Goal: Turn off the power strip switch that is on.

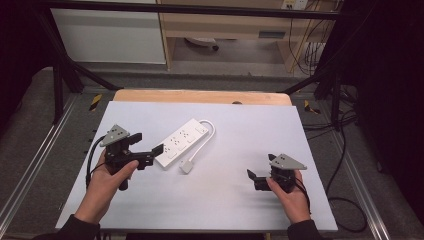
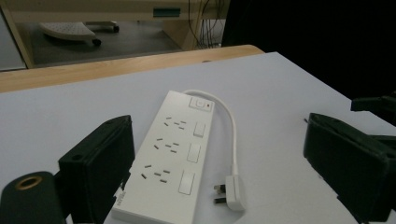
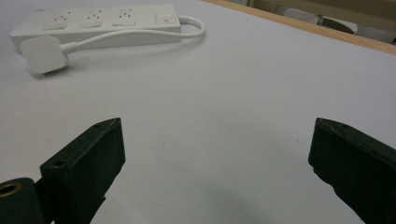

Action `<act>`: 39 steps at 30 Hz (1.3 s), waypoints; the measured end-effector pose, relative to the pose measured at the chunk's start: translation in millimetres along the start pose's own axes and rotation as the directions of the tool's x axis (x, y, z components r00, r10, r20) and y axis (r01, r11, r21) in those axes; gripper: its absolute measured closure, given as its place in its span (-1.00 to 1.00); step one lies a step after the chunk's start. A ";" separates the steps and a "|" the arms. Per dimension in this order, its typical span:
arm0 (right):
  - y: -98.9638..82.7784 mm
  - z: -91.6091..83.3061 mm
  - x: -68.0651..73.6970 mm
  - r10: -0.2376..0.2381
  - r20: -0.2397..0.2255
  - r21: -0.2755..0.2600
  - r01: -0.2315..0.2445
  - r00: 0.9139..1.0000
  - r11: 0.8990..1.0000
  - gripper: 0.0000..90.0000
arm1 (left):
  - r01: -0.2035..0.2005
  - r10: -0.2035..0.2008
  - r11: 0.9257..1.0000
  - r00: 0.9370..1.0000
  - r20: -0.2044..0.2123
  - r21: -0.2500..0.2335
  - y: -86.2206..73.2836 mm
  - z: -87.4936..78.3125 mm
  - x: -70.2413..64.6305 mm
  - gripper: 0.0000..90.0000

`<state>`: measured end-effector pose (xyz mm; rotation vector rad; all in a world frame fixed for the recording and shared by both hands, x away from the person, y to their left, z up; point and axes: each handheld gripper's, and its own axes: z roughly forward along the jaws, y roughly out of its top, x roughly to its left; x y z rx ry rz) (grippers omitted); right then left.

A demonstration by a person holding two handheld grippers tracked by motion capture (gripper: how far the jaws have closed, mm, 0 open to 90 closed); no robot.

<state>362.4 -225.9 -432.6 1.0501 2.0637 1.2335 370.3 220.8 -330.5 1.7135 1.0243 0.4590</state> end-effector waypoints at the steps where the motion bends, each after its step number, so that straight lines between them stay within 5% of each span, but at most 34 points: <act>1: 0.2 -0.2 0.0 0.000 0.001 -0.001 0.000 1.000 1.000 -0.91 | 0.000 0.000 1.000 1.000 0.000 0.000 0.0 0.0 0.0 -0.81; 12: -0.2 2.4 0.1 -0.006 -0.010 0.009 0.007 1.000 1.000 -0.92 | -0.049 0.048 0.998 0.999 0.018 0.048 17.7 22.1 -7.0 -0.70; 26: -0.2 1.9 -2.2 0.010 0.000 0.001 -0.010 1.000 1.000 -0.92 | -0.099 0.096 0.994 0.993 0.065 0.047 35.5 39.4 -19.2 -0.67; 39: 0.6 5.6 -1.5 0.013 -0.013 0.006 -0.013 1.000 1.000 -0.91 | -0.134 0.131 0.989 0.990 0.058 0.060 72.3 58.1 -29.2 -0.10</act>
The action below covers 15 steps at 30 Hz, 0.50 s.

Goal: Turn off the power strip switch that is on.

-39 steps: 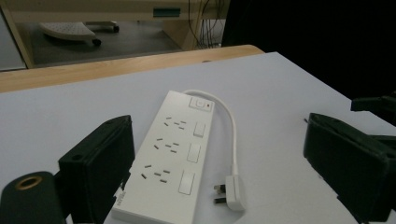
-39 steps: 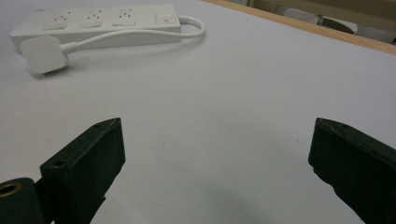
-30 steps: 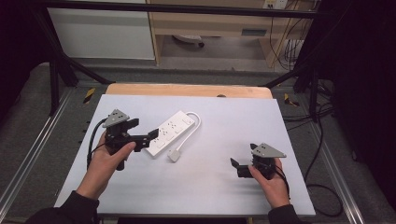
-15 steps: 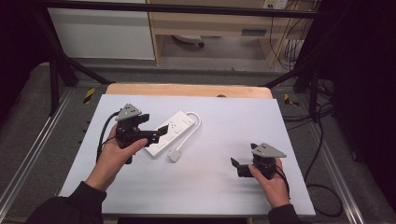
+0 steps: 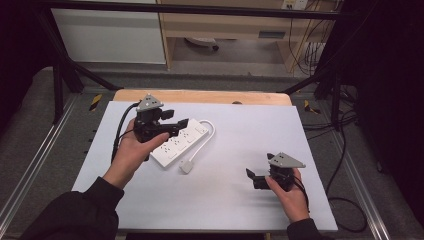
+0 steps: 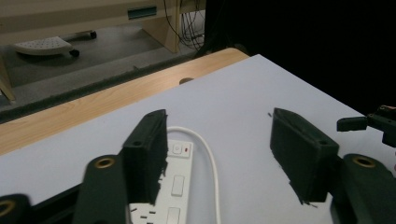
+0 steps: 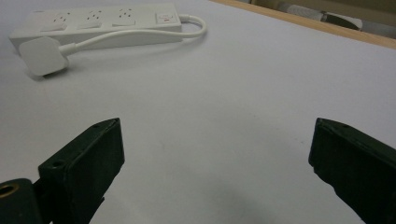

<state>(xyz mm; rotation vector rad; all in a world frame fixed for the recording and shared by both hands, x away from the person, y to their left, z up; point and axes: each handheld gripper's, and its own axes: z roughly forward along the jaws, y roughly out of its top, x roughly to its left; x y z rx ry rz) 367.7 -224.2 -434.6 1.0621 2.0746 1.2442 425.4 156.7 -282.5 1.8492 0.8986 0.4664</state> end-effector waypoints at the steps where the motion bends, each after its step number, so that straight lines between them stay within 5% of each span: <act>1: 0.1 -0.2 0.0 0.000 0.002 0.001 0.000 1.000 1.000 -0.91 | 0.000 0.000 1.000 1.000 0.000 0.000 0.0 0.0 0.0 -0.06; 15: 0.1 1.6 -2.6 0.004 0.031 0.013 -0.004 1.000 1.000 -0.91 | -0.007 0.007 1.000 1.000 0.028 0.025 11.4 29.3 4.5 0.69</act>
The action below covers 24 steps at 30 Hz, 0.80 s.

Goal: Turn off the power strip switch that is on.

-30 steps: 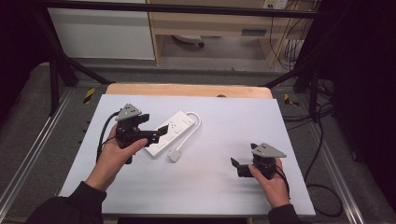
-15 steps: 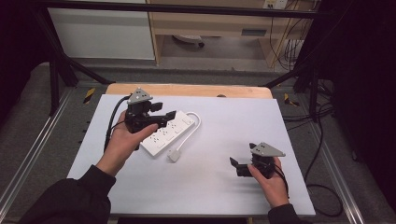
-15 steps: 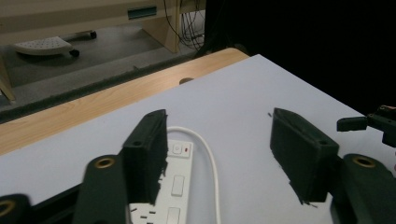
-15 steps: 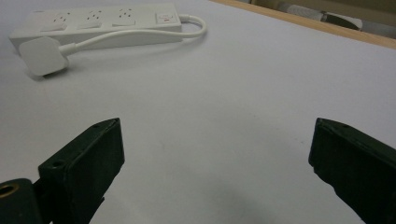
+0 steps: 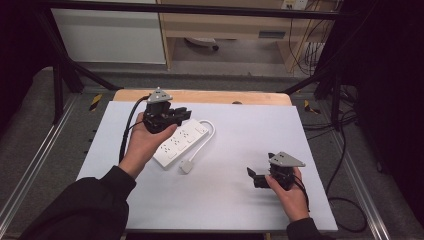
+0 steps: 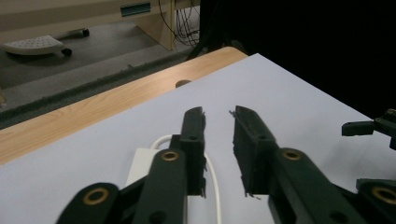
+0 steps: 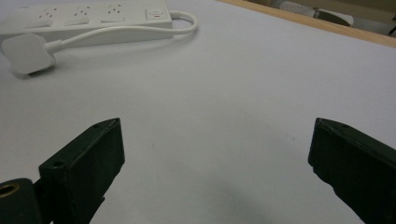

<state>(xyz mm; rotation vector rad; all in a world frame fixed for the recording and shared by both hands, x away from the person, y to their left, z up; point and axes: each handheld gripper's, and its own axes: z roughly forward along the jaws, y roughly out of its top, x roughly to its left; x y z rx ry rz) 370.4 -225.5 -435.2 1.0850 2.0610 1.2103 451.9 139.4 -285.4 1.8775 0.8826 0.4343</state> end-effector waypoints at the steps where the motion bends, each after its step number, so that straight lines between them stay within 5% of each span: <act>1: 0.0 0.0 0.0 0.000 0.000 0.000 0.000 1.000 1.000 -0.91 | 0.000 0.000 1.000 1.000 0.000 0.000 0.0 0.0 0.0 0.73; 10: 1.4 1.9 3.7 -0.022 -0.003 0.003 0.022 1.000 1.000 -0.92 | -0.007 0.006 1.000 1.000 0.007 0.016 3.6 22.0 1.4 0.99; 24: 2.2 0.9 3.7 -0.018 0.000 -0.009 0.018 1.000 1.000 -0.92 | -0.011 0.012 1.000 0.999 -0.052 0.013 12.1 32.4 8.6 1.00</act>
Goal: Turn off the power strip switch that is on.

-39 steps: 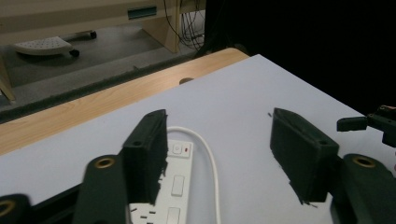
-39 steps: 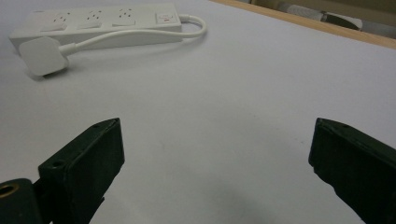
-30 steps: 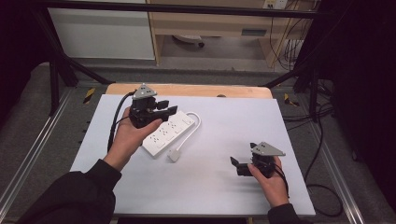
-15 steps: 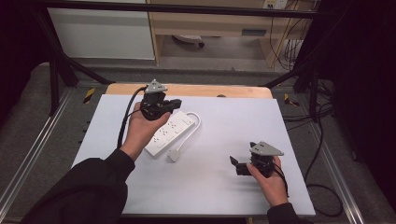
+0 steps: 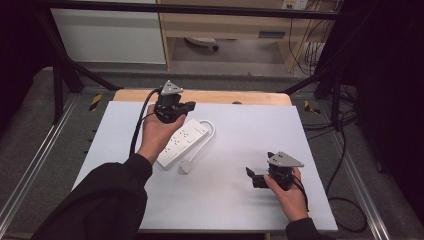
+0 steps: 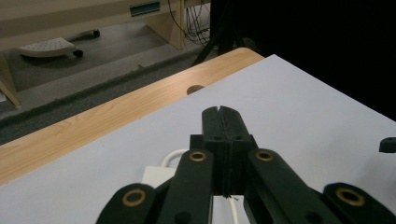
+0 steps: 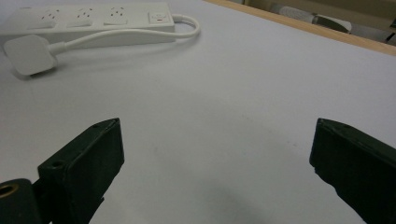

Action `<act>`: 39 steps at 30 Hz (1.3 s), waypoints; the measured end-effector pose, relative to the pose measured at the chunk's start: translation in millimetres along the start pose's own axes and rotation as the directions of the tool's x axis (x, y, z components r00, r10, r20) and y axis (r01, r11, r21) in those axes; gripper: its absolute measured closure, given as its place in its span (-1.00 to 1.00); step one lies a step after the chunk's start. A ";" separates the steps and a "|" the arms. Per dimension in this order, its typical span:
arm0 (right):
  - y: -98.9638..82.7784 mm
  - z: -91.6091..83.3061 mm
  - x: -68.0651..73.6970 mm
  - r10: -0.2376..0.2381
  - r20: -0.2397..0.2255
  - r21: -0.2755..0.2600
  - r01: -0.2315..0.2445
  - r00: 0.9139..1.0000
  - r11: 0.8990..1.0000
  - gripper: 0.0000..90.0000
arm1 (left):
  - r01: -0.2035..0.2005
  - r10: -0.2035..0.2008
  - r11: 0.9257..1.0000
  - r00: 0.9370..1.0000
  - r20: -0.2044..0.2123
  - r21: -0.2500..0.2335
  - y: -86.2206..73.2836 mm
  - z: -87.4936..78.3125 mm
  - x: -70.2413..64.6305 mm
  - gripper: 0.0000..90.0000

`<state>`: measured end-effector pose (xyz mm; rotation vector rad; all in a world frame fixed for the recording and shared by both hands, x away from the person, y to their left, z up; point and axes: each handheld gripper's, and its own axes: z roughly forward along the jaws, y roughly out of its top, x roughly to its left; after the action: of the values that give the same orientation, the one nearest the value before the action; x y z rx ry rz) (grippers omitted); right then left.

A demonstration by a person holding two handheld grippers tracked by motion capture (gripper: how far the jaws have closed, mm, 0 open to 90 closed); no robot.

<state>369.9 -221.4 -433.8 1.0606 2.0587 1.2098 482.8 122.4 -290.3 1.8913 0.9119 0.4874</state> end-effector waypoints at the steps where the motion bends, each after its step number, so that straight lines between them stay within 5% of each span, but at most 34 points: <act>1: 0.1 0.4 -0.1 -0.004 -0.002 0.000 0.004 1.000 1.000 -0.92 | -0.001 0.001 1.000 1.000 -0.003 0.007 -0.1 1.0 1.7 1.00; 6: 7.0 -3.9 1.9 0.067 -0.008 -0.018 -0.067 0.998 0.998 -0.92 | 0.008 -0.007 1.000 0.999 -0.032 0.023 -3.8 8.0 11.5 1.00; 11: 7.0 -9.9 -0.4 0.056 0.017 -0.006 -0.056 0.998 0.998 -0.93 | 0.010 -0.009 1.000 0.999 -0.031 0.028 -5.8 16.1 15.3 1.00; 39: -3.2 -6.0 11.4 0.035 -0.052 0.066 -0.032 0.998 0.997 -0.94 | 0.034 -0.028 0.986 0.999 -0.036 0.161 -22.8 58.5 17.8 1.00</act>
<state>357.9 -215.7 -434.3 1.1080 2.1425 1.2067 524.1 108.2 -338.7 2.0170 1.0285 0.4388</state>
